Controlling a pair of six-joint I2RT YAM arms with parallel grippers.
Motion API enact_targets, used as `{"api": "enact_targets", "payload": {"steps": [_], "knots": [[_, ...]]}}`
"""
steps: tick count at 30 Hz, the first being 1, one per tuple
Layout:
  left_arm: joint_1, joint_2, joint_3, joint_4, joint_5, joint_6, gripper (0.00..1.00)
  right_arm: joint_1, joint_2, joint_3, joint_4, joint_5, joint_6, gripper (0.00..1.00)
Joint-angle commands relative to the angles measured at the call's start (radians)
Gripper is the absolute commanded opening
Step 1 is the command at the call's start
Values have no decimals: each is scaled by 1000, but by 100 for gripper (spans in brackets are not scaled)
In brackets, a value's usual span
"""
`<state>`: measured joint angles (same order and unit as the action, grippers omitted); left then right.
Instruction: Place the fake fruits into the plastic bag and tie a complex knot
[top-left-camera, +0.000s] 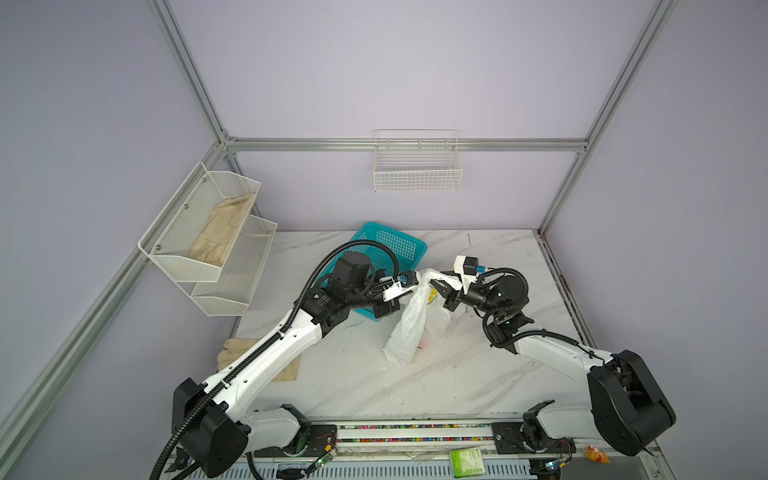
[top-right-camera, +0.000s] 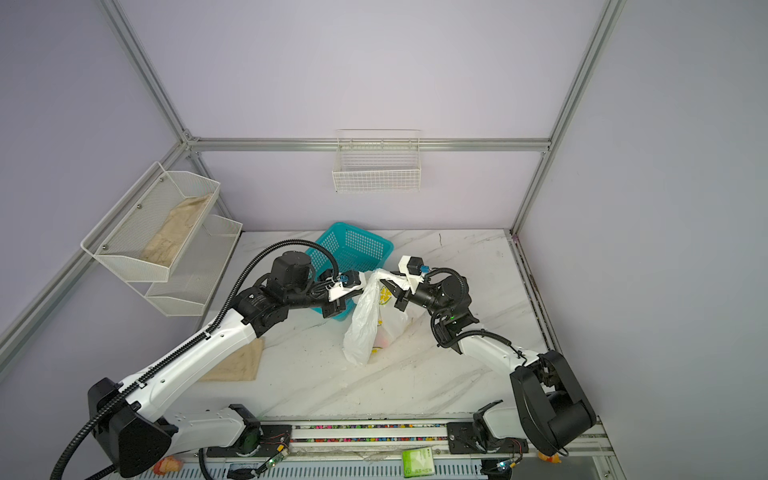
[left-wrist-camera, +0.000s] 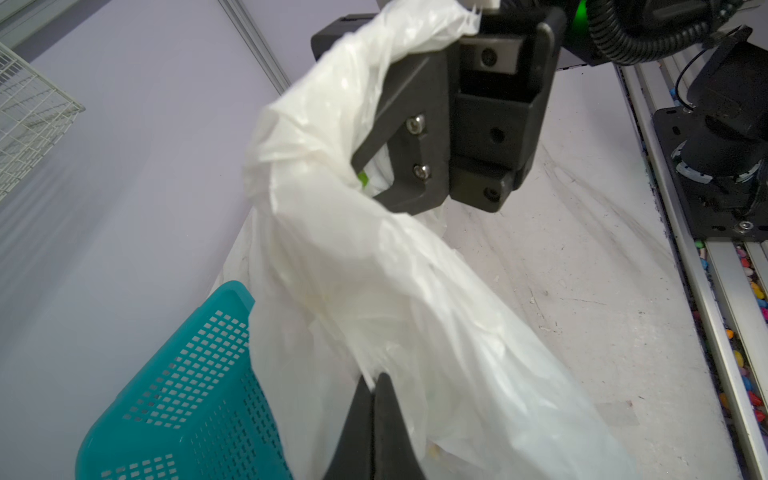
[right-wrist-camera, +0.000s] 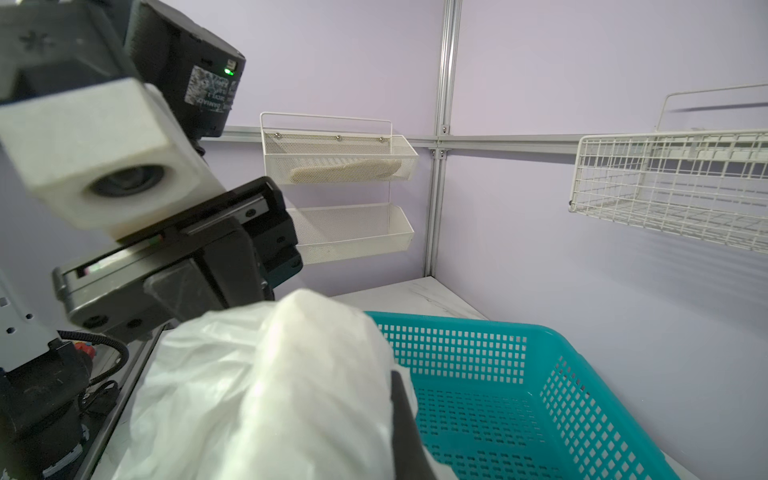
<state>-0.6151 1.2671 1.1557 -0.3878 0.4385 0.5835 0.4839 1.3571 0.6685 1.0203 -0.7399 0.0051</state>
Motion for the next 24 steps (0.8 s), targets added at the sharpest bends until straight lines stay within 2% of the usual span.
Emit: {"api": "enact_targets", "payload": {"steps": [1,7,15,19,24], "knots": [[-14,-28,-60,111,55,-66,1,8,11,-18,110,34,29,0],[-32,-22,-111,219,90,-151,2,9,59,-12,104,48,27,0],[-47,-29,-151,298,63,-252,9,9,31,18,-122,88,-181,0],[-62,-2,-166,344,85,-288,16,10,42,19,-66,72,-137,0],[-78,27,-181,384,103,-324,17,12,53,19,-32,76,-119,0]]}}
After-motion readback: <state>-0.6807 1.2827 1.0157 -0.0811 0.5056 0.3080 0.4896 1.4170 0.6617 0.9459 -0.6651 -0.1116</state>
